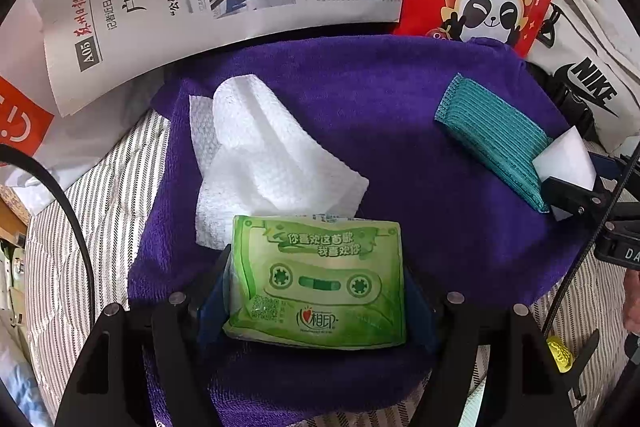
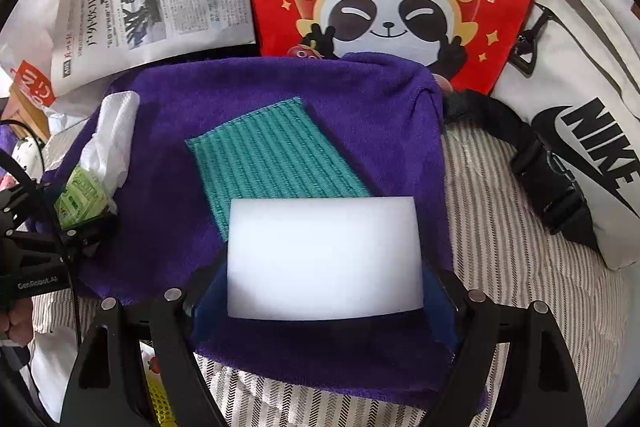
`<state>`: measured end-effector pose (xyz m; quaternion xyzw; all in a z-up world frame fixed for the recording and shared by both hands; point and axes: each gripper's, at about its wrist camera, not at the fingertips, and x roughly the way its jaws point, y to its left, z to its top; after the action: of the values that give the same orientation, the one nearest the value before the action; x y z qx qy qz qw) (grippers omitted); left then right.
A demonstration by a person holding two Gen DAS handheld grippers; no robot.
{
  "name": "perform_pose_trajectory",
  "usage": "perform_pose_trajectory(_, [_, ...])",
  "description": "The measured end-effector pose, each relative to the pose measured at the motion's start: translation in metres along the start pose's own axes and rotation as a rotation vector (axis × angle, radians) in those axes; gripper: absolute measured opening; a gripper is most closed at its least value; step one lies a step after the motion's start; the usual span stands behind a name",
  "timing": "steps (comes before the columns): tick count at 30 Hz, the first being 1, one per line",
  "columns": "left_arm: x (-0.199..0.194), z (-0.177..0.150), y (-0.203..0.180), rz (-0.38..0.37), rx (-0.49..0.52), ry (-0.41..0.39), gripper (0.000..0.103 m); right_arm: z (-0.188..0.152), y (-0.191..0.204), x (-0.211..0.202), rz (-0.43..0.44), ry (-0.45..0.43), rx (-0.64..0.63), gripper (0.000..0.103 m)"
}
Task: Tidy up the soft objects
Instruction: 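Lower and release the green pack on the towel with the left tool while the right releases the sponge, then grasp the white sock with the left tool while the right reaches toward the yellow pouch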
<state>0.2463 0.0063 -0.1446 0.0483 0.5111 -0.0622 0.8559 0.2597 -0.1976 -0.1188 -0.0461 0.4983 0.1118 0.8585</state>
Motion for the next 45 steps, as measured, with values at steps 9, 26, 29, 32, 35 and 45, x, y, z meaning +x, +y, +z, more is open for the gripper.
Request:
perform_pose_trajectory(9, [0.003,0.005,0.003,-0.028,-0.015,0.068,0.085,-0.004,-0.001,-0.002,0.083,-0.018,0.013,0.098])
perform_pose_trajectory(26, [-0.063,-0.032,0.005,-0.111,-0.049,0.015,0.094,-0.026,-0.007,-0.074,0.072,-0.119,0.056,0.100])
perform_pose_trajectory(29, [-0.075,-0.054,0.002,-0.091,-0.022,0.021,0.094,-0.043,-0.006,-0.090,0.087,-0.131,0.074,0.100])
perform_pose_trajectory(32, [-0.084,-0.072,-0.001,-0.103,0.008,0.018,0.094,-0.062,-0.002,-0.105,0.087,-0.131,0.075,0.100])
perform_pose_trajectory(35, [-0.087,-0.095,-0.006,-0.173,0.040,0.027,0.094,-0.082,0.005,-0.115,0.090,-0.129,0.080,0.100])
perform_pose_trajectory(45, [-0.073,-0.137,-0.038,-0.099,0.175,-0.049,0.051,-0.135,0.004,-0.117,0.096,-0.070,0.130,0.100])
